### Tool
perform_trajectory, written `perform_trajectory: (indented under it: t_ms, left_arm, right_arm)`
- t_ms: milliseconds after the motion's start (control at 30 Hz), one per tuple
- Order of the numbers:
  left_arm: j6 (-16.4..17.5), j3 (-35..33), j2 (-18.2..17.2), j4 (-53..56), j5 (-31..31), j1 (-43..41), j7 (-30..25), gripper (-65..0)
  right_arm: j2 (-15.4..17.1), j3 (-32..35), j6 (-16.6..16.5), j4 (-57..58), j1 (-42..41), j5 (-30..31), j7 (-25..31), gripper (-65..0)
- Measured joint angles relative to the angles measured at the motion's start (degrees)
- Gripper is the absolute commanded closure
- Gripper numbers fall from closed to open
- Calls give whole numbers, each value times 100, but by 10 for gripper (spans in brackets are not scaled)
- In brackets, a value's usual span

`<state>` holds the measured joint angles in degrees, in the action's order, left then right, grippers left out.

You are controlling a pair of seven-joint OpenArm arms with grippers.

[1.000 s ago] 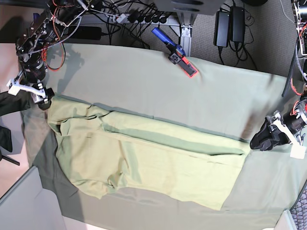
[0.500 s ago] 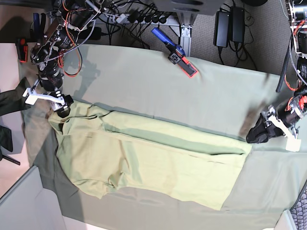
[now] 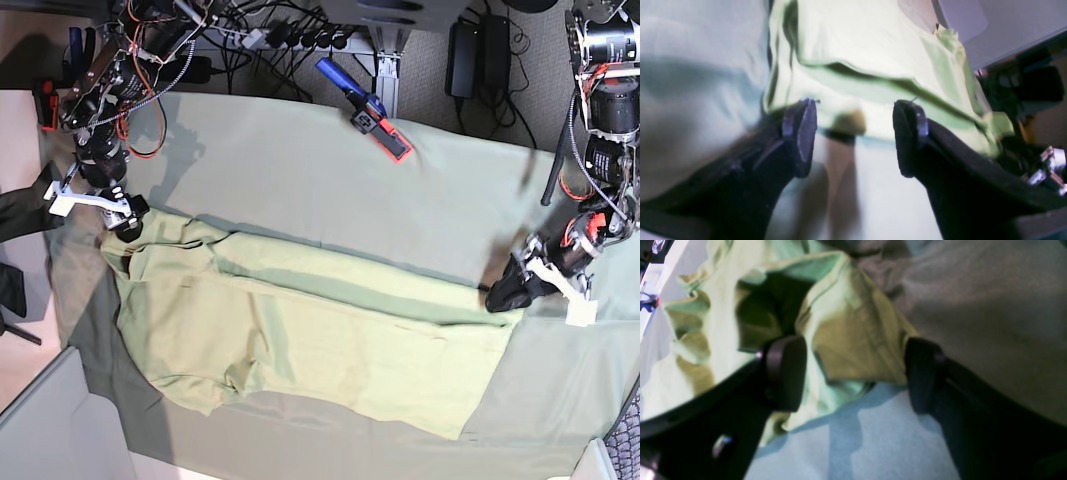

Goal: Fold the T-shirt properly
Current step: 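Regrasp the folded shirt edge with both grippers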

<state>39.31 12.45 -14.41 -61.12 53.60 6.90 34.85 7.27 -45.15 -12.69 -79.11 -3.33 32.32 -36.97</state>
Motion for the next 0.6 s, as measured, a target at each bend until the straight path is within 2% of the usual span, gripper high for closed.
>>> perform_trajectory:
  t_ms: [100,300,433,600]
  left_arm:
    - [13,2,-4,170,4,116,-15,-393]
    - [-4,251,-247,-275,33,-52,463,-393]
    - [-2,363,-321,-439,2,-107,302,-393]
    - [-2,188,-179,-424,-590,-118,-66,-393]
  right_arm:
    - [4,0,0,0,52,9,-9,-443]
    - [66,0,0,0,131,28,4,-443]
    - [114,0,-2,-2,162,46,7,-444]
    - [129,0,-4,-2,162,48,4,-443]
